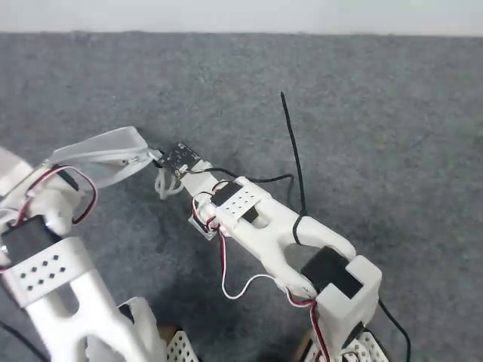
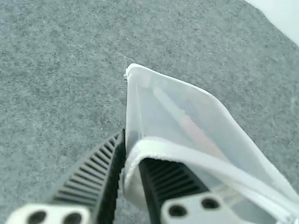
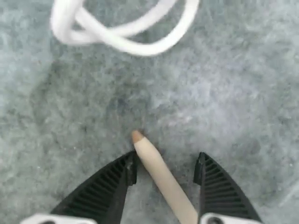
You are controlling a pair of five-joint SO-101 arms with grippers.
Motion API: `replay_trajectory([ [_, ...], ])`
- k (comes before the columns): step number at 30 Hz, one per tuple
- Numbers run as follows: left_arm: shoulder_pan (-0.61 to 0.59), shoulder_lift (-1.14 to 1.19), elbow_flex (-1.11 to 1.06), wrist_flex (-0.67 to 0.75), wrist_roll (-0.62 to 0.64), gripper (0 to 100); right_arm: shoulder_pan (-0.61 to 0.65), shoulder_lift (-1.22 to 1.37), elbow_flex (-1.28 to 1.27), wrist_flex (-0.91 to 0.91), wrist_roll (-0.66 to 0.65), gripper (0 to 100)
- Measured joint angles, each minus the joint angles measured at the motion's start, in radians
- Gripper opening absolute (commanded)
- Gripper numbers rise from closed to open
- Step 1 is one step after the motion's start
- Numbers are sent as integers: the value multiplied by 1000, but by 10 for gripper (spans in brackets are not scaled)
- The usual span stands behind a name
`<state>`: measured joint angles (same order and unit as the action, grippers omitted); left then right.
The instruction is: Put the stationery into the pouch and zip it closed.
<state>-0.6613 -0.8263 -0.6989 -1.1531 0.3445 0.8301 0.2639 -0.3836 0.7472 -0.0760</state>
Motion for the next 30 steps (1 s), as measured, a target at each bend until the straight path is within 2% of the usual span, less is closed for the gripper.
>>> replay_trajectory([
  [3,-2,0,0,0,0,11,-6,0,2,-2,-2,13],
  [4,-2,0,0,0,0,11,-9,0,5,-2,-2,0],
  [6,-2,0,0,0,0,11,-12,0,9,-2,-3,23],
  [18,-2,0,0,0,0,11,-14,-34,11,98,-2,6],
  [30,-2,0,0,0,0,11,-12,-325,-132,110,-2,6],
])
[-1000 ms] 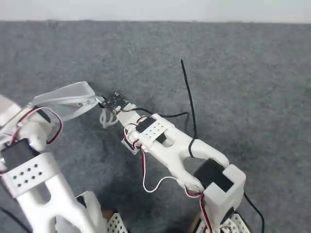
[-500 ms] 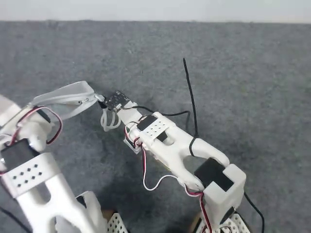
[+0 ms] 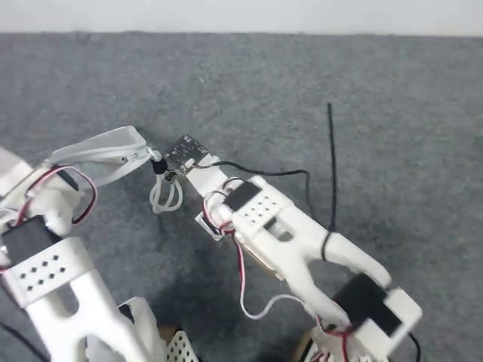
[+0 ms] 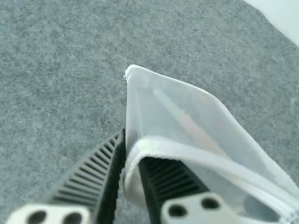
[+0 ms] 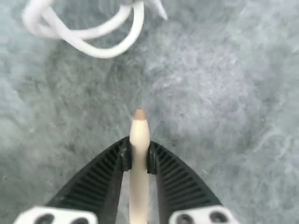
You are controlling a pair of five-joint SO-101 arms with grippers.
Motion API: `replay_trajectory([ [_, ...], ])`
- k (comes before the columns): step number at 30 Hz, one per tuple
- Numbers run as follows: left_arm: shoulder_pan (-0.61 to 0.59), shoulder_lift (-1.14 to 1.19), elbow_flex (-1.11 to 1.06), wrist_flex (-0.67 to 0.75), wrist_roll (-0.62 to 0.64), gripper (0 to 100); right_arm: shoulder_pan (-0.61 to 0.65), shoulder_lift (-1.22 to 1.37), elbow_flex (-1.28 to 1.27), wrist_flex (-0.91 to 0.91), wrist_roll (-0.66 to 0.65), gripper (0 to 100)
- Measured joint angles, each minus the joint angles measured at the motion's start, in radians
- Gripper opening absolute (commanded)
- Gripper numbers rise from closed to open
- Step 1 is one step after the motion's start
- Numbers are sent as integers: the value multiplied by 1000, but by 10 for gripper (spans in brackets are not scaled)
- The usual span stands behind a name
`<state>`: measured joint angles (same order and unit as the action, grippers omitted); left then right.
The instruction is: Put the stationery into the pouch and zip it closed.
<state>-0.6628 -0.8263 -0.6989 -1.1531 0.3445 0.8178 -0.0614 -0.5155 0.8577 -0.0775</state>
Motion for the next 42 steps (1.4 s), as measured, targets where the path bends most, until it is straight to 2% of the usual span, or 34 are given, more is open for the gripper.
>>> replay_trajectory([
  [5,0,0,0,0,0,11,2,-130,-121,-132,5,6],
  [8,26,0,0,0,0,11,2,-198,-149,-180,55,6],
  [24,264,0,2,0,-38,12,-3,-420,-161,-204,278,6],
  [32,373,0,6,-28,-71,12,-3,-577,-229,-213,296,6],
  [37,445,0,38,-69,-77,12,-3,-660,-358,-368,296,6],
  [42,459,0,38,-71,-80,12,-3,-741,-463,-526,296,6],
])
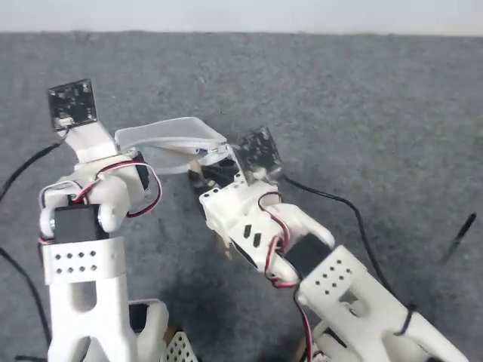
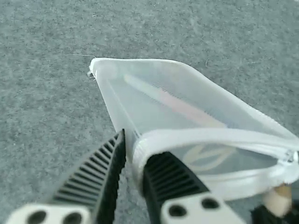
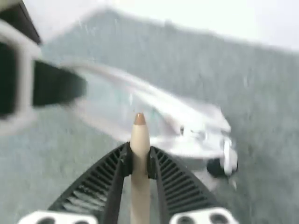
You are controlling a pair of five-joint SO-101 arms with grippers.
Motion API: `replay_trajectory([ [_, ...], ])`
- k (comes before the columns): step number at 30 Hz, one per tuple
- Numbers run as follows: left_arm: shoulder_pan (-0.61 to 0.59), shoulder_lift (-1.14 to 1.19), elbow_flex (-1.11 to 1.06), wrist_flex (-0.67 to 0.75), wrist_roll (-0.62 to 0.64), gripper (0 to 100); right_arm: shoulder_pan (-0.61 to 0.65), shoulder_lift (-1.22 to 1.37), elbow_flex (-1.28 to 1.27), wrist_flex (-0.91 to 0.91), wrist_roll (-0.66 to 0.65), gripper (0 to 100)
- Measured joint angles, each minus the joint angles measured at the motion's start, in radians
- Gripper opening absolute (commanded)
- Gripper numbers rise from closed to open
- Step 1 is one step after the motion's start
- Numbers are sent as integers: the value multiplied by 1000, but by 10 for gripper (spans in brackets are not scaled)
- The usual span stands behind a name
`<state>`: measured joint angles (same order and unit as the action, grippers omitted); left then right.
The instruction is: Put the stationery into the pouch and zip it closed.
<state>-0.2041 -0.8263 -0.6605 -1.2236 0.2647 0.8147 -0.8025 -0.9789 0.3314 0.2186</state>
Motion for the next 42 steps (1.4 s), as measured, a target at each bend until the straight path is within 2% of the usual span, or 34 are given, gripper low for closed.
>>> replay_trajectory([
  [14,0,0,0,0,-18,12,2,-229,-40,-44,0,6],
  [26,0,0,0,0,-18,12,26,-328,-40,-192,0,6],
  [32,0,0,0,0,-18,12,28,-328,-46,-361,0,6],
  [39,0,0,0,0,-18,12,26,-328,-190,-695,0,6],
  [42,0,0,0,0,-18,12,28,-330,-209,-778,0,6],
])
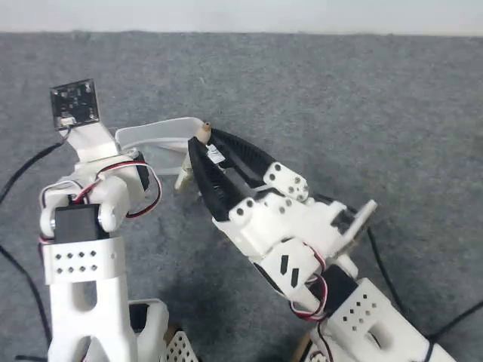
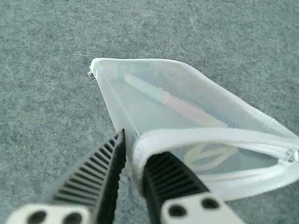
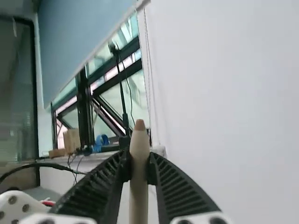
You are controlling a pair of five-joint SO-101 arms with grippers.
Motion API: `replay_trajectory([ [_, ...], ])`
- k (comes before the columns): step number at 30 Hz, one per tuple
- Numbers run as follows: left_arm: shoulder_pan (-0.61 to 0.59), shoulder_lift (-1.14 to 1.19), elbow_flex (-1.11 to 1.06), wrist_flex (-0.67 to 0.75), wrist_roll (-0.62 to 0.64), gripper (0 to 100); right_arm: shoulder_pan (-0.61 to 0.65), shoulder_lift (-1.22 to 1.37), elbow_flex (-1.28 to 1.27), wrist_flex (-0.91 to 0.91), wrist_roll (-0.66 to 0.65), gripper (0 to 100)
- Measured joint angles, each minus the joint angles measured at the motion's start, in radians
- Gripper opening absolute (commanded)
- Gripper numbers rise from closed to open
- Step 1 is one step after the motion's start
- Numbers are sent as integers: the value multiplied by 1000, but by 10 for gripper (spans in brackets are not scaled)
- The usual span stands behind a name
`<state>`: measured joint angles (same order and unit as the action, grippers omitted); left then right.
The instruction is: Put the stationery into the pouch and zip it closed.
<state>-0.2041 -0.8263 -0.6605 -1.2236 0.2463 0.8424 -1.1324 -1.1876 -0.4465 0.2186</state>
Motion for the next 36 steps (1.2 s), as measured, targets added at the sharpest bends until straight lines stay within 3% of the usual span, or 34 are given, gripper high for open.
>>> replay_trajectory([
  [6,0,0,0,0,0,12,-58,72,0,-140,0,6],
  [18,0,0,0,0,0,12,-114,568,0,-569,0,6],
  [25,2,0,0,0,0,12,-114,713,0,-620,0,6],
  [36,2,0,0,0,0,12,-69,717,-52,-575,2,6],
])
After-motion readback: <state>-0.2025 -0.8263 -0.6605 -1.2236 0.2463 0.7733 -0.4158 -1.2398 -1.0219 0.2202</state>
